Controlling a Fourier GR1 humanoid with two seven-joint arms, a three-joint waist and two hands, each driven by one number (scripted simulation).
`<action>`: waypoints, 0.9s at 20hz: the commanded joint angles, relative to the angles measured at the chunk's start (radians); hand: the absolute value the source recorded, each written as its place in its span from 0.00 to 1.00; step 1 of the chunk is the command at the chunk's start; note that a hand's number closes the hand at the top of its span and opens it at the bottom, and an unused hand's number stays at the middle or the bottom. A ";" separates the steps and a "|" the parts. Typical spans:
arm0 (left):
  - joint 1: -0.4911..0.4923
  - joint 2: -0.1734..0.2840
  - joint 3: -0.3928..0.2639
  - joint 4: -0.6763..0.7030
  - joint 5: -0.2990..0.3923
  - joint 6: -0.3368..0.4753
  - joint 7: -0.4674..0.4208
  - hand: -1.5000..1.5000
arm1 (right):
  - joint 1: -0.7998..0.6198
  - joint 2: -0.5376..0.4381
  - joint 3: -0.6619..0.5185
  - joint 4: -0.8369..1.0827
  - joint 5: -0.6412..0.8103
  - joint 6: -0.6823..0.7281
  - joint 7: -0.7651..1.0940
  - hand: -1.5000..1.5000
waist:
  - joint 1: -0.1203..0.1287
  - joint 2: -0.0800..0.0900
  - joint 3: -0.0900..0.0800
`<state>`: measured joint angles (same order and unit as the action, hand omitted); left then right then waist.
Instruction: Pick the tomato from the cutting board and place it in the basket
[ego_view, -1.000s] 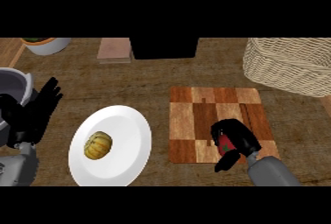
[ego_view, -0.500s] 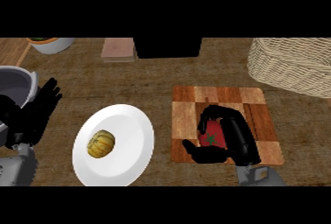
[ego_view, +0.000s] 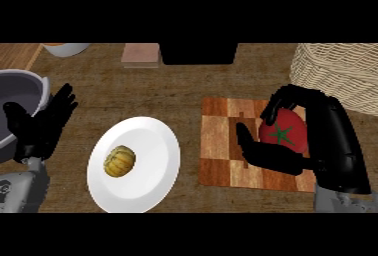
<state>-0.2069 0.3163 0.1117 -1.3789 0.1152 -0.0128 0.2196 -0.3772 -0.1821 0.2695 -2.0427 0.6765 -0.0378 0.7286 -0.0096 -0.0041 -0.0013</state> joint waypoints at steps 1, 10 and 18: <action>-0.040 0.016 0.021 0.023 0.026 -0.035 0.024 0.50 | -0.170 -0.024 -0.148 0.033 -0.021 0.074 0.089 1.00 | 0.011 0.004 0.001; -0.073 -0.029 -0.001 0.023 -0.030 0.017 0.038 0.50 | -0.369 -0.047 -0.232 0.273 0.094 0.034 0.098 1.00 | 0.012 0.004 0.001; -0.024 -0.003 0.027 0.012 -0.002 -0.041 0.007 0.50 | -0.399 -0.216 -0.428 0.624 0.080 -0.058 -0.161 1.00 | 0.022 0.008 0.002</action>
<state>-0.2364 0.3045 0.1274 -1.3501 0.0986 -0.0365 0.2104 -0.7699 -0.3582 -0.0991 -1.5586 0.7448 -0.0299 0.6714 0.0090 0.0026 -0.0003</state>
